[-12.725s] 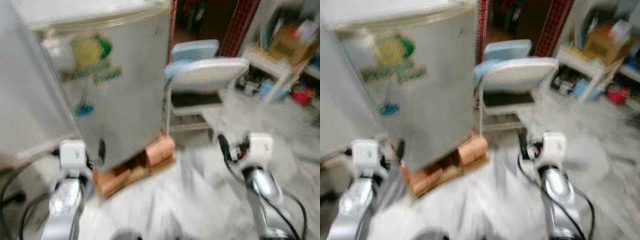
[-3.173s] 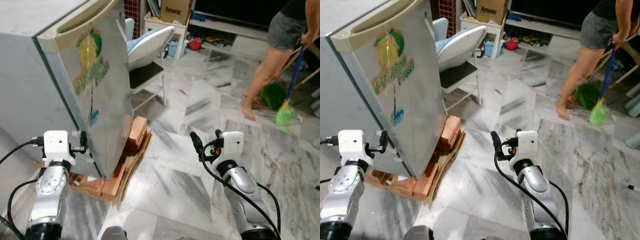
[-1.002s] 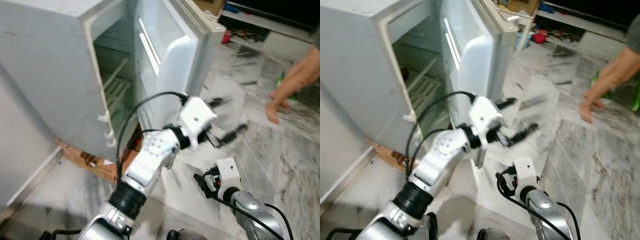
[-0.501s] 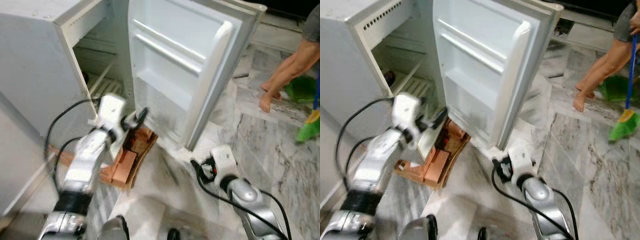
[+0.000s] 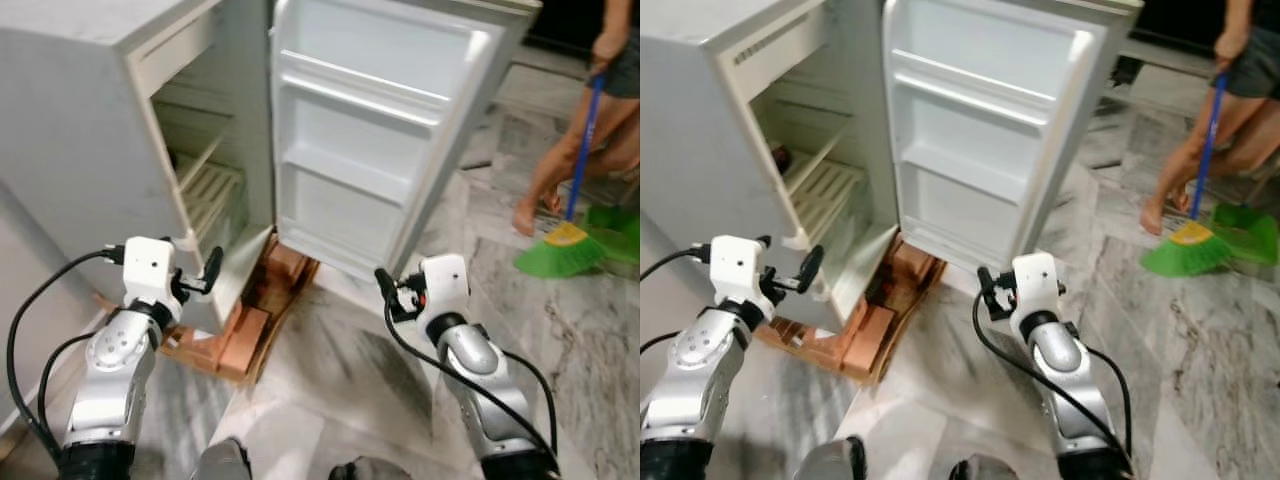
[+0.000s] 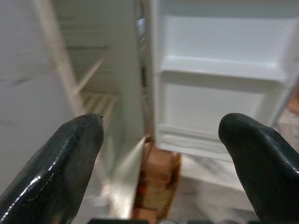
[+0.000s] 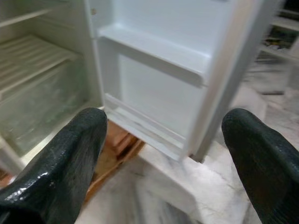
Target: Restocking fridge
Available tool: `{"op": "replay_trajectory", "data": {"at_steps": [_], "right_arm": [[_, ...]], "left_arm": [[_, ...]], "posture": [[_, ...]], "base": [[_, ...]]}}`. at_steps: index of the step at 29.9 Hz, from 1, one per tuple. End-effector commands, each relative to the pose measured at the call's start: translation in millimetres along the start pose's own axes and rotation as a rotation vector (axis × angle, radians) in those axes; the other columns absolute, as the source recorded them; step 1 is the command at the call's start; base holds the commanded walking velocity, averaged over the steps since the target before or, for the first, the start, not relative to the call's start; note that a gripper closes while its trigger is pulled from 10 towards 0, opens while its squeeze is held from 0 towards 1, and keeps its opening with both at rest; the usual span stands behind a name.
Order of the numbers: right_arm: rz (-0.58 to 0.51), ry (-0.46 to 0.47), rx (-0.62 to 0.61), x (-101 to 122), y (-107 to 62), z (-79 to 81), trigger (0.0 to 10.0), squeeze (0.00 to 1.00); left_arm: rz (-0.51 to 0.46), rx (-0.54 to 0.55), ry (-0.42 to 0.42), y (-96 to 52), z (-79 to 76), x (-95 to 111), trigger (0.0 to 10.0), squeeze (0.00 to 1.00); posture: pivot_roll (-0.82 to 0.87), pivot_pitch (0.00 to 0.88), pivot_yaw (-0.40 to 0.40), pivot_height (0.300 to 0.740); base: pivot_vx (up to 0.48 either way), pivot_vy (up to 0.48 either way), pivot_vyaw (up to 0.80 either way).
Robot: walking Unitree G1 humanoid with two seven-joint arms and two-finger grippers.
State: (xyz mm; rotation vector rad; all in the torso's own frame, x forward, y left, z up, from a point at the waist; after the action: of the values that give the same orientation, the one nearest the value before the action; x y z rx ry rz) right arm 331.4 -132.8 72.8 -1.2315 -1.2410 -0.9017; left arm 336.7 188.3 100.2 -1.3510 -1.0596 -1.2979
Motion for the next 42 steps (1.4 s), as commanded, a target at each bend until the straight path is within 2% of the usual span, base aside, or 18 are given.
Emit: {"op": "replay_trajectory", "data": {"at_steps": [1, 2, 3, 4, 6, 10, 12, 19, 23, 35, 39, 42], "right_arm": [[0.008, -0.016, -0.025, -3, -0.1, -9.7, 10.0, 0.00], [0.008, -0.016, -0.025, -3, -0.1, -9.7, 10.0, 0.00], [-0.030, 0.060, -0.007, 4, -1.0, -7.9, 10.0, 0.00], [-0.051, 0.092, -0.006, 7, -1.6, -7.9, 10.0, 0.00], [-0.081, 0.113, -0.017, 12, -1.8, -9.2, 10.0, 0.00], [-0.066, 0.091, -0.020, 10, 1.0, -6.8, 10.0, 0.00], [-0.081, 0.102, -0.014, 12, 1.4, -5.9, 10.0, 0.00], [-0.088, 0.093, -0.012, 12, 0.0, -7.8, 10.0, 0.00], [-0.095, 0.093, -0.016, 13, -0.3, -8.7, 10.0, 0.00], [-0.121, 0.091, -0.020, 17, -0.5, -12.3, 10.0, 0.00], [-0.120, 0.080, -0.020, 17, 0.9, -12.5, 10.0, 0.00], [-0.115, 0.090, -0.021, 16, 1.8, -12.3, 10.0, 0.00]], "left_arm": [[-0.006, 0.003, 0.007, -1.6, -0.8, 1, 10.0, 0.00], [-0.006, 0.003, 0.007, -1.6, -0.8, 1, 10.0, 0.00], [-0.005, -0.006, 0.015, -2.0, -4.6, 0, 10.0, 0.00], [-0.005, -0.011, 0.021, -2.1, -6.1, -1, 10.0, 0.00], [-0.003, -0.013, 0.024, -2.0, -7.9, -2, 10.0, 0.00], [-0.004, -0.011, 0.016, -1.3, -11.9, -3, 10.0, 0.00], [-0.006, -0.023, 0.025, -0.5, -16.1, -3, 10.0, 0.00], [-0.004, -0.016, 0.033, 1.7, -16.2, -3, 10.0, 0.00], [0.002, -0.003, 0.037, 3.1, -14.1, -5, 10.0, 0.00], [0.002, 0.067, 0.062, 5.6, 1.3, -6, 10.0, 0.00], [-0.002, 0.068, 0.068, 7.5, 1.3, -5, 10.0, 0.00], [-0.001, 0.065, 0.074, 8.2, -0.2, -7, 10.0, 0.00]], "posture": [[0.02, 0.041, -0.064, 0.740], [0.02, 0.041, -0.064, 0.740], [0.01, 0.039, -0.062, 0.740], [0.01, 0.039, -0.062, 0.740], [0.01, 0.038, -0.060, 0.740], [0.01, 0.040, -0.058, 0.740], [0.02, 0.043, -0.058, 0.740], [0.01, 0.046, -0.058, 0.740], [0.01, 0.045, -0.058, 0.740], [0.01, 0.030, -0.061, 0.740], [0.01, 0.025, -0.062, 0.740], [0.01, 0.021, -0.061, 0.740]], "base": [[0.000, -0.442, 0.00], [0.000, -0.442, 0.00], [0.000, -0.435, 0.00], [0.000, -0.435, 0.00], [0.126, -0.416, 0.00], [0.286, -0.381, 0.00], [0.386, -0.281, -0.80], [0.428, -0.073, -0.80], [0.474, 0.000, -0.75], [0.480, 0.000, 0.00], [0.480, 0.000, 0.00], [0.480, 0.000, -0.80]]}}
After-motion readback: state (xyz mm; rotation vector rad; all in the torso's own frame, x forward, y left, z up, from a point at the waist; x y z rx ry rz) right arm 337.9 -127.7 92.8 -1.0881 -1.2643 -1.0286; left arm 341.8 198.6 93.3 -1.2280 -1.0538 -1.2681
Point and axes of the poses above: a point about 5 cm out from each wrist's last joint towards the gripper, its own y axis pointing out of the wrist towards the gripper, its own x axis along the axis of the wrist's last joint, z = x × y, the point moved 6 cm from there along y, pointing out of the wrist towards the gripper, and after that the axes turned 3 degrees about -y, right-handed, at the moved point
